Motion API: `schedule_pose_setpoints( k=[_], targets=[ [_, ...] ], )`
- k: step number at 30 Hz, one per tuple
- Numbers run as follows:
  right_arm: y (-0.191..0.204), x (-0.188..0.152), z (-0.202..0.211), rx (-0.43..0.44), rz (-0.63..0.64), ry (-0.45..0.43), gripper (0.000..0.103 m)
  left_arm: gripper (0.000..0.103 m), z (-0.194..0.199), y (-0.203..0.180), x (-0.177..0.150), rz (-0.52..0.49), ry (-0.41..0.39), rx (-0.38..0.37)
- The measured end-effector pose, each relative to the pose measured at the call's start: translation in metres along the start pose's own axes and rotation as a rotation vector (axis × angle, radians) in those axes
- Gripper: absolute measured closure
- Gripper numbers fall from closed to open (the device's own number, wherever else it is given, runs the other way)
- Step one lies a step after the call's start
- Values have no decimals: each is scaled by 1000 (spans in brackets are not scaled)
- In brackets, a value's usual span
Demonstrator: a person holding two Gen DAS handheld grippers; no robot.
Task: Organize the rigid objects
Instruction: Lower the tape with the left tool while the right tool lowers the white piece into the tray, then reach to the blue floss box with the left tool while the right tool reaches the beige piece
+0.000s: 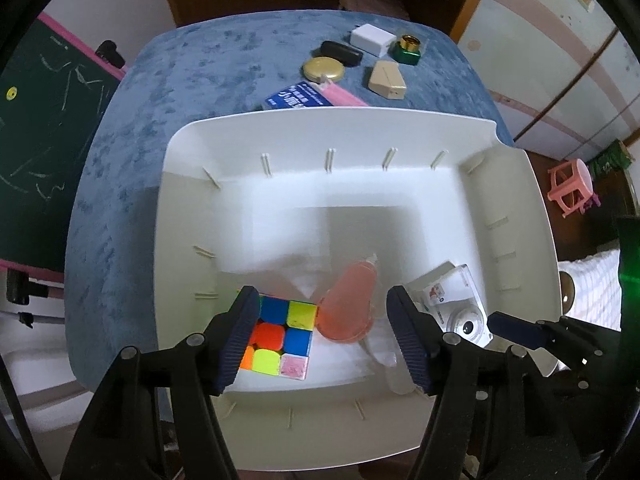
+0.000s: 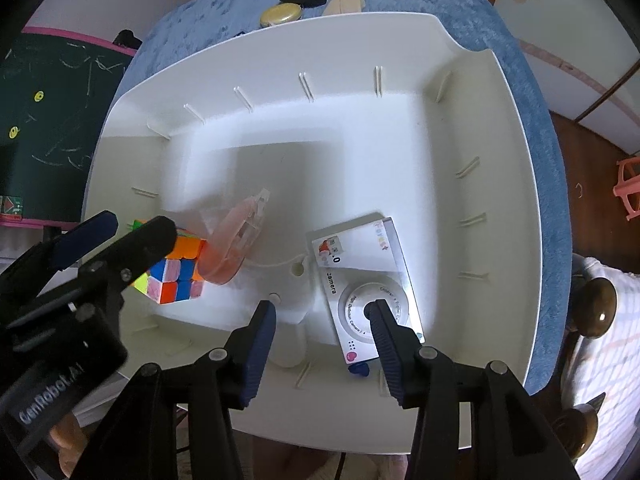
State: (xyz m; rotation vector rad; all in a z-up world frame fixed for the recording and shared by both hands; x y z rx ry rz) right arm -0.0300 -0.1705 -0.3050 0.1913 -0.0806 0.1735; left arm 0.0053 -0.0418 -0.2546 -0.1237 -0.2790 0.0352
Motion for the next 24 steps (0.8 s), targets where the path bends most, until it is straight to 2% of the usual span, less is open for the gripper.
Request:
schedule_pose_setpoints(
  k=[4,12,24],
  targets=[
    [-10,-5,6,2,-3,-9,53,33,3,4,5,19,-4,4],
    [-3,6,9,3,-14,-28,53,33,15,6,21,26,-22,2],
    [-15,25,32,20,-52,-67,53,33,39,9,68,78,-30,-57]
  ],
)
Point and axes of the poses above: each gripper's, at about its wrist camera, not at the fingertips, and z roughly against the way its jaws point, y to its left, x to its top, the point moved 1 cm from there along -z, roughly the way its jaws point, and after that the axes turned 11 degrees about z, right-handed, at the moved point
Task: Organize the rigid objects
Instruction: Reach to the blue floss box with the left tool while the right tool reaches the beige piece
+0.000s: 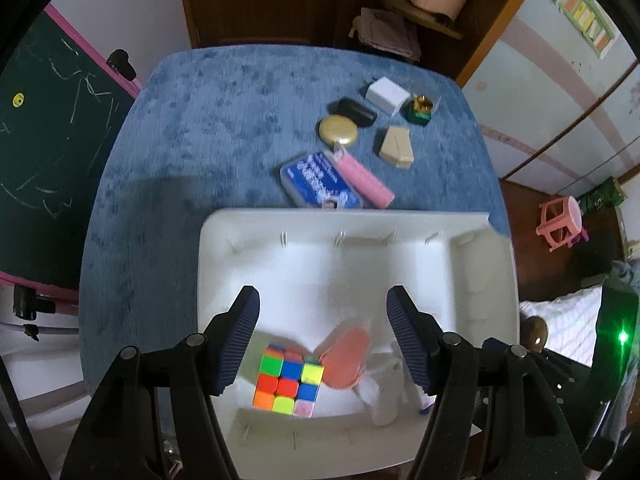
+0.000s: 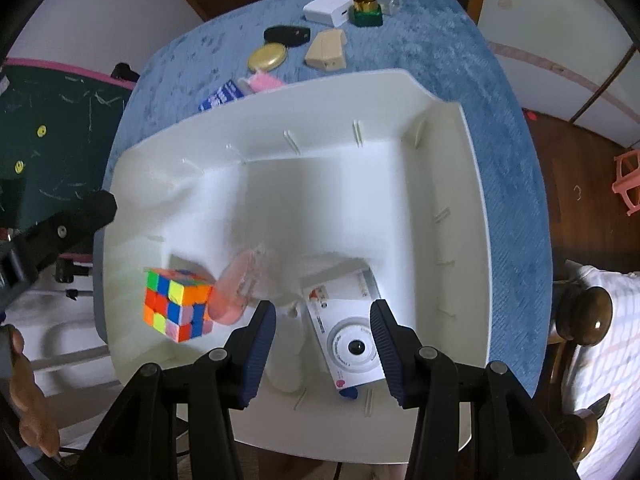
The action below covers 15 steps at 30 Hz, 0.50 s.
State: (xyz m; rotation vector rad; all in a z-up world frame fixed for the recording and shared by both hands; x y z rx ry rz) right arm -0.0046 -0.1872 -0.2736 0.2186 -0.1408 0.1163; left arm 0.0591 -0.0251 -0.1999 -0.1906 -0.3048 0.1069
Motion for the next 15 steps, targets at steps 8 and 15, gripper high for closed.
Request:
schedule_pose_setpoints(
  k=[8,15],
  targets=[
    [-9,31,30,-17,-4,-62,49,33,5,-6,40,47,-2,-48],
    [-18,75,50,-55,-1,-123,46,33,-11,-11,74,135,26,-65]
  ],
)
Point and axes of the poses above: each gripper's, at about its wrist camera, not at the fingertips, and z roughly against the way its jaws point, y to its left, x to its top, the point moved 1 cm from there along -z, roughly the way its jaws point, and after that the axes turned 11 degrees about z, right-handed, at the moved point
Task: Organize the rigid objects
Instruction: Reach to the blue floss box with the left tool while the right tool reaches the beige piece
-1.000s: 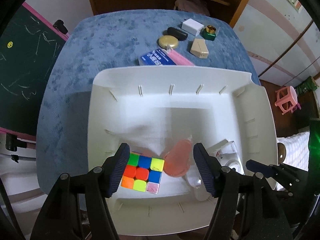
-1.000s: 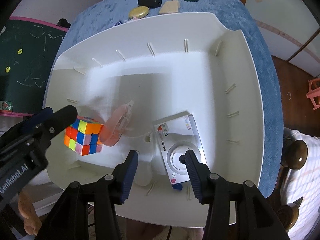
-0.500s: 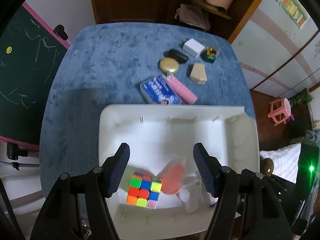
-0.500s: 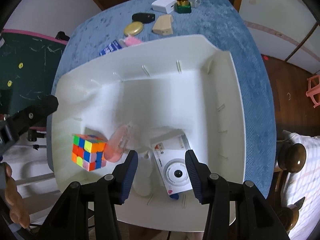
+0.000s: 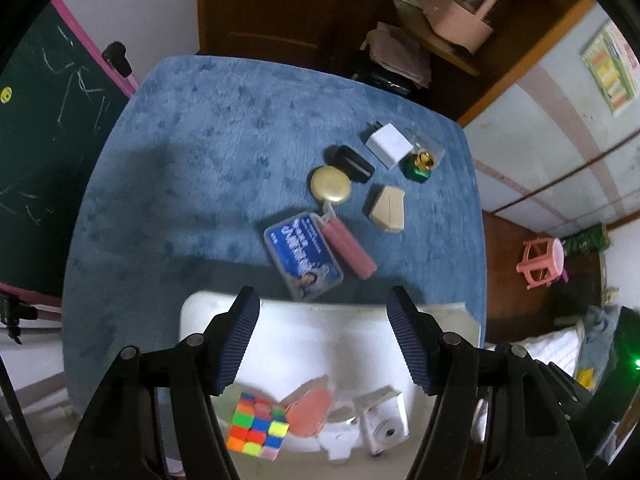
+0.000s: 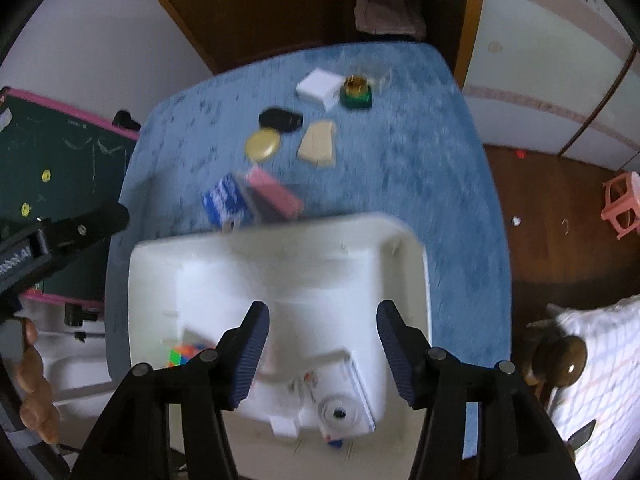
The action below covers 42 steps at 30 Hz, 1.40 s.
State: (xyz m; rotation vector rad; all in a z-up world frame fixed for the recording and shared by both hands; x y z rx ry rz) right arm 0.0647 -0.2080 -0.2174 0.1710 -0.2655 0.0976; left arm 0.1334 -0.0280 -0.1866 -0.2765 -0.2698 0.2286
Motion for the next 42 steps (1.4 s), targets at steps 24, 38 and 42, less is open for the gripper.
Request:
schedule_pose_setpoints(
  k=[24,38,42],
  targets=[
    [-41,143,-99,44,-183,114,46,33,-136,16,41,255,274,46],
    [-31,158,-177,66,-222,237,46,33,-145,22,48,270,245,142],
    [-22,160,-188,48,-202,250,46,31,-158,33,41,310,311,143]
  ],
)
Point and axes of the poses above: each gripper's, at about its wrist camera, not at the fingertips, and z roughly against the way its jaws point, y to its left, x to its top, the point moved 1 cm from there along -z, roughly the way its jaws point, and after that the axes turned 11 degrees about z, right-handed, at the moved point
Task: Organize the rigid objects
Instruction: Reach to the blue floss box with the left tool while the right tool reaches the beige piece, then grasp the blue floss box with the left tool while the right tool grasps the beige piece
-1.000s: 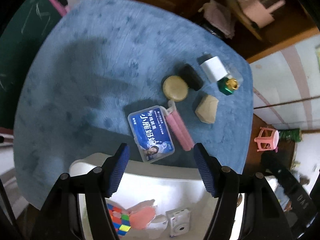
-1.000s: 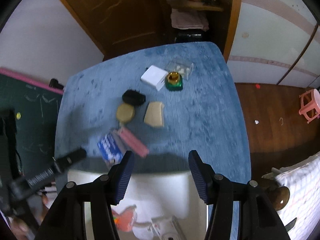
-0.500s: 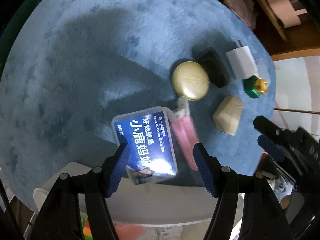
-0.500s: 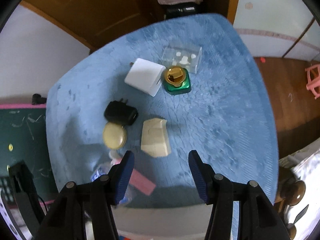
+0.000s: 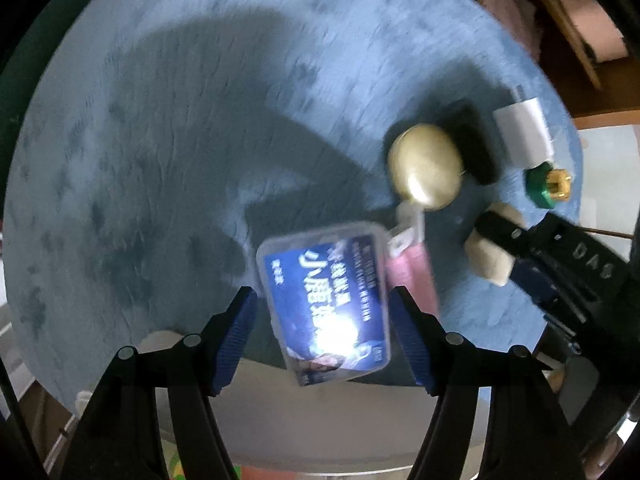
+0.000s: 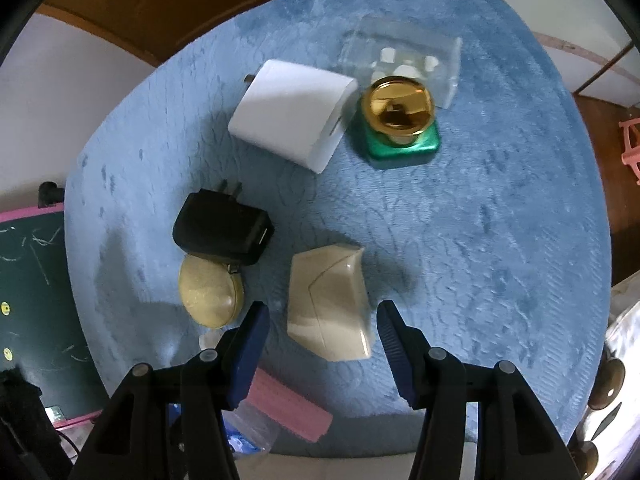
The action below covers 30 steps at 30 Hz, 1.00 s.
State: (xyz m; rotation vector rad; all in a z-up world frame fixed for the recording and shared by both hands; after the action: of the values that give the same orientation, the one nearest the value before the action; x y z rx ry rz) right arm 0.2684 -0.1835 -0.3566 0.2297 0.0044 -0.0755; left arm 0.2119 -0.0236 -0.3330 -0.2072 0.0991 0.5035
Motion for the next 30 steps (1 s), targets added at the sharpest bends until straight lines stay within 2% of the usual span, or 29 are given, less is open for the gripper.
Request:
schedule_pose_setpoints(
  k=[4,9,15,22,30],
  targets=[
    [8,1,-10,-33,17,16,46,31,-6,1,1,9,9,-3],
    [16,0,-17,-72,34,21,51,31,-18,2,2,27,34,5],
    [38,-5,-23,-146,118,18,55,34,-27,-14,-6,-6,0,10],
    [53,-30,-18,-177,179,-27,56,34,-12,-23,-16,-100,-73,5],
    [50,-60,32,-129,161,-145,56,34,46,-33,-46,-224,-222,-30]
  ],
)
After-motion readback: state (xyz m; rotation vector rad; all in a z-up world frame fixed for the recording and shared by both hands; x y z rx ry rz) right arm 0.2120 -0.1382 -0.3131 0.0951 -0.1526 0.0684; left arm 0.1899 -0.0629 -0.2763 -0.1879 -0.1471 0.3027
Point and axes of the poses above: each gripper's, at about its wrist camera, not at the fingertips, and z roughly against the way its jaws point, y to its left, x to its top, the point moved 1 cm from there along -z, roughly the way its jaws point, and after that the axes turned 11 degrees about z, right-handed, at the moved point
